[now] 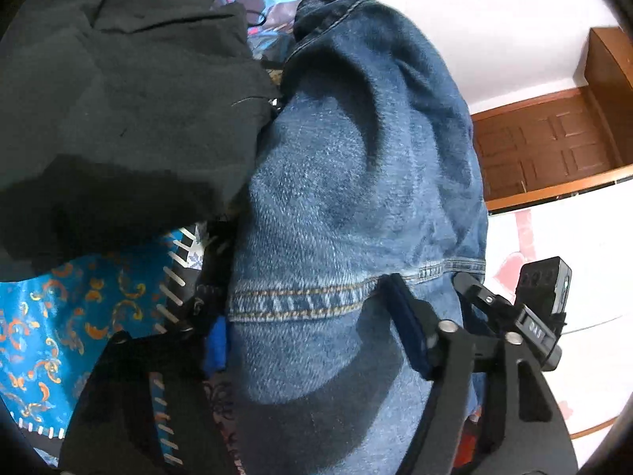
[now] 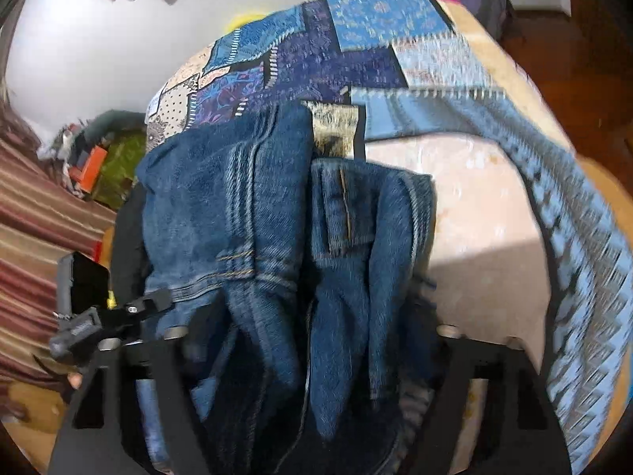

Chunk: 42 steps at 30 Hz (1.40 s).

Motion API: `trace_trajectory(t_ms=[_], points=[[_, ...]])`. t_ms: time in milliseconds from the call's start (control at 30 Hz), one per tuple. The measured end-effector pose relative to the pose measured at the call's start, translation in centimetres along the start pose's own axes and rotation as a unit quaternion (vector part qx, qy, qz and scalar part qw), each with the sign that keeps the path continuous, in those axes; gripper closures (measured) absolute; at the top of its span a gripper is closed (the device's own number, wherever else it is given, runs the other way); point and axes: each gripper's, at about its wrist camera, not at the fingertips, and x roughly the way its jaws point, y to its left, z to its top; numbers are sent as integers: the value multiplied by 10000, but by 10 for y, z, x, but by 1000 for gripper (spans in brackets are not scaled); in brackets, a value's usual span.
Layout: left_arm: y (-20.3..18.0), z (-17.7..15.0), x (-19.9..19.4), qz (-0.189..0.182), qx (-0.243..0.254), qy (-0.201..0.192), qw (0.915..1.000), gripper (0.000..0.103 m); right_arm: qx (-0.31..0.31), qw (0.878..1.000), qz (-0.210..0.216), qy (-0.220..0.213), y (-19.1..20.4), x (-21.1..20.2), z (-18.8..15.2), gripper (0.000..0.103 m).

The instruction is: Fold large clothes

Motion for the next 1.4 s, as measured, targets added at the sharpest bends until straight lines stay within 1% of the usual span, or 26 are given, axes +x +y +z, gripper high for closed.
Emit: trace_trajectory(t_ms=[33, 100, 200, 267, 300, 400, 467, 567, 633, 733, 833, 900, 967, 1167, 1367, 1400], points=[[-3, -4, -3, 3, 47, -35, 10000, 42, 71, 10000, 49, 11, -1, -1, 0, 57], [-12, -10, -11, -33, 103, -76, 9999, 53, 186, 9997, 170, 64, -3, -6, -2, 69], [-30, -19, -26, -59, 306, -145, 9994, 61, 237, 9991, 319, 137, 3, -18, -4, 76], [-43, -21, -37, 13, 471, -238, 9986, 62, 131, 9994, 299, 112, 13, -26, -5, 77], [-54, -25, -47, 59, 628, -333, 9975, 63, 42, 9996, 268, 84, 19, -31, -5, 78], [-78, -33, -70, 70, 928, -546, 9942, 64, -209, 9996, 206, -29, 38, -44, -6, 79], [-94, -37, -95, 77, 1174, -805, 9898, 64, -395, 9989, 191, -160, 56, -54, -5, 79], [-104, -39, -133, 24, 1366, -1137, 9841, 64, -581, 9973, 306, -327, 79, -64, 0, 79], [-107, -38, -164, 0, 1433, -1380, 9800, 64, -744, 9951, 480, -445, 103, -69, 4, 79], [-100, -37, -205, 30, 1475, -1708, 9742, 64, -954, 9917, 687, -524, 130, -67, 10, 79], [-88, -36, -234, 157, 1457, -1953, 9697, 64, -1211, 9880, 810, -521, 162, -53, 14, 79], [-78, -28, -250, 260, 1414, -2047, 9682, 64, -1327, 9864, 851, -461, 177, -42, 15, 79], [-62, -28, -264, 372, 1291, -2142, 9675, 64, -1433, 9849, 897, -366, 195, -24, 18, 79], [-18, -7, -280, 647, 992, -2275, 9665, 64, -1676, 9815, 916, -142, 233, 28, 26, 79], [22, 18, -276, 843, 725, -2294, 9670, 64, -1690, 9821, 823, 69, 248, 80, 40, 79], [32, 28, -273, 872, 684, -2289, 9671, 64, -1728, 9820, 764, 80, 250, 92, 44, 79]])
